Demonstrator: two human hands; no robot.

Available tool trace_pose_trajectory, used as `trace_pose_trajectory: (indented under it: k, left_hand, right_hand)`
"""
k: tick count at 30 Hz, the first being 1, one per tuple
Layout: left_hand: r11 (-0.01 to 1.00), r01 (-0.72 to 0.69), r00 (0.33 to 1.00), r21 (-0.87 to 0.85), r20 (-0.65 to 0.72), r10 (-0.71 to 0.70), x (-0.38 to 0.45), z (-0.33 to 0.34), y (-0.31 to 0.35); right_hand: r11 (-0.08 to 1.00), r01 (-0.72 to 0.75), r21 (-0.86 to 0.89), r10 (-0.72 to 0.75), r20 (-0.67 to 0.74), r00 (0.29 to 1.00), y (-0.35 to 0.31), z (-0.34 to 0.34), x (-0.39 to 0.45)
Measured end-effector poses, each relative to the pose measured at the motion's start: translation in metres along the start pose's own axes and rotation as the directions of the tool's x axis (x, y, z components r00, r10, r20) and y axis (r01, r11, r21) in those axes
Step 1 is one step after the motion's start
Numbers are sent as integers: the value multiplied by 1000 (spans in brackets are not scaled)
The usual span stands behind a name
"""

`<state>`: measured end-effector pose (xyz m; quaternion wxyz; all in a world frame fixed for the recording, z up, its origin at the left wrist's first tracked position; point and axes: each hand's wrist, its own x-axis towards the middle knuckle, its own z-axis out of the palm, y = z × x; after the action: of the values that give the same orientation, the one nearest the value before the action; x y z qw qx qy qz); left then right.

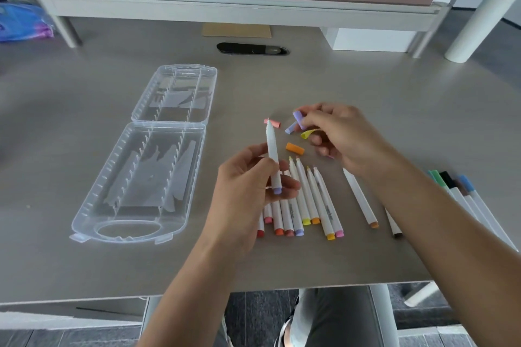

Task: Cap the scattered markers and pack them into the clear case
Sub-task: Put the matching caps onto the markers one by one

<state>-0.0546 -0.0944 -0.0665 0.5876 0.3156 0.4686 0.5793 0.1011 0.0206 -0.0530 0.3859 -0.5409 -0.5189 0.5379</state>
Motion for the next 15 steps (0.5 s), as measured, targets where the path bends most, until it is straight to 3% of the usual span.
trace_pose_trajectory:
  k: [5, 15]
  left_hand:
    - [996, 2, 1000, 89, -13, 0, -3, 10, 2]
    - [960, 48, 998, 276, 28, -58, -14, 19, -4]
  right_hand:
    - [992, -29, 120, 17, 94, 995, 1, -14, -16]
    - [991, 104, -82, -85, 215, 973, -6, -34, -38]
